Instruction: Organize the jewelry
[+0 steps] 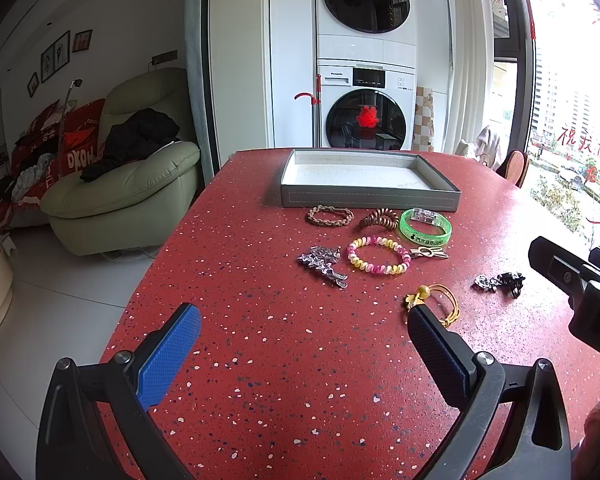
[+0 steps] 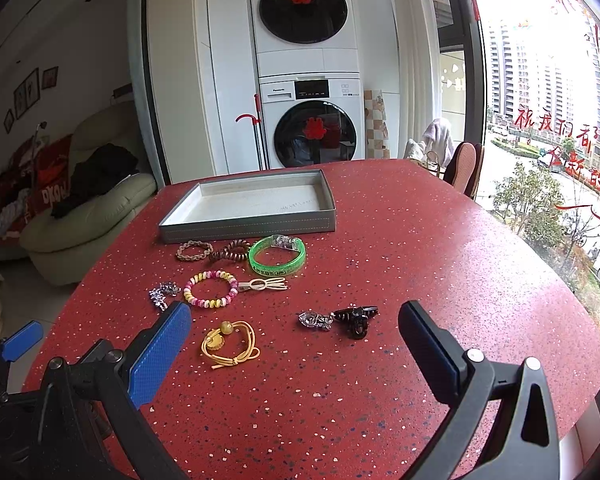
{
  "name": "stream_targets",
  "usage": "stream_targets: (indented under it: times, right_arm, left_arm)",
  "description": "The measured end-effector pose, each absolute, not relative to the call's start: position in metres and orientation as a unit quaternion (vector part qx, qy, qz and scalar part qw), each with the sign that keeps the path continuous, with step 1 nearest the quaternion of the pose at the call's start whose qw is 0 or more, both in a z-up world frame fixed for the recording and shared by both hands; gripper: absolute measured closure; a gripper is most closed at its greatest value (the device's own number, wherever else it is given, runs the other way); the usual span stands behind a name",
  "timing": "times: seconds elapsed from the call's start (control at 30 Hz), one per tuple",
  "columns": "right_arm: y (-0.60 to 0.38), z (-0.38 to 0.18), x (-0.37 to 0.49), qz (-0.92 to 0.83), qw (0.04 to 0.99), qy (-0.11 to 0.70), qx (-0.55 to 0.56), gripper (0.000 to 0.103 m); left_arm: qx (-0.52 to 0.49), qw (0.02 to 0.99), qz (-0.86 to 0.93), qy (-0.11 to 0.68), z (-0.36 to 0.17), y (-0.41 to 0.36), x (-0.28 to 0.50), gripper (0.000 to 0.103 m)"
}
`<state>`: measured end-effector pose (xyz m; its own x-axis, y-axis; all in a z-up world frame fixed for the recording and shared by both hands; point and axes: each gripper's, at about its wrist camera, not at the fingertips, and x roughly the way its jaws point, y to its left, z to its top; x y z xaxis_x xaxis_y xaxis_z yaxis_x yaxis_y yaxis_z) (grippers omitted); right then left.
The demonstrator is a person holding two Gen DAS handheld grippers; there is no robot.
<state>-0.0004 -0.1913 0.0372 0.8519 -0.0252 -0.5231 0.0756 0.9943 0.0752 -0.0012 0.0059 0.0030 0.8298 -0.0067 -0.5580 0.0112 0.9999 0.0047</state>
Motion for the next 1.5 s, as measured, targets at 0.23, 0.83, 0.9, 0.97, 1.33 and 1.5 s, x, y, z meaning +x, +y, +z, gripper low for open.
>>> stream_targets:
  times: [0.23,0.83,0.9,0.97,1.33,1.5]
  right_arm:
    - [-0.191,0.037,0.0,-0.026,0.961,0.272,0.047,0.0]
    - [-0.193,0.03,0.001,-0.022,0.957,0.285,0.057,0.0]
    - [-0.197,0.029,0.004,-0.022,0.955,0.291,0.059,0.0]
    - [-0.203,0.028,0.007,-0.025,0.952,0.299,0.06,0.0]
    - [-0.249,0.003,0.047,-0.059,0.914,0.396,0.065,0.0]
    - [-0.258,-0.014,0.058,-0.058,0.899,0.43,0.058,0.0]
  left_arm:
    - [0.004,0.956,-0.005,0.292,0.002,0.006,-0.002,0.0]
    - [0.005,0.946,-0.001,0.323,-0.007,0.007,0.005,0.0]
    - [-0.005,0.941,-0.014,0.337,-0.007,0.01,0.011,0.0]
    - [-0.024,0.934,-0.032,0.356,-0.008,0.014,0.02,0.0]
    - [-0.066,0.889,-0.037,0.451,-0.022,0.018,0.083,0.0]
    - [-0.08,0.877,-0.02,0.473,-0.03,0.017,0.11,0.0]
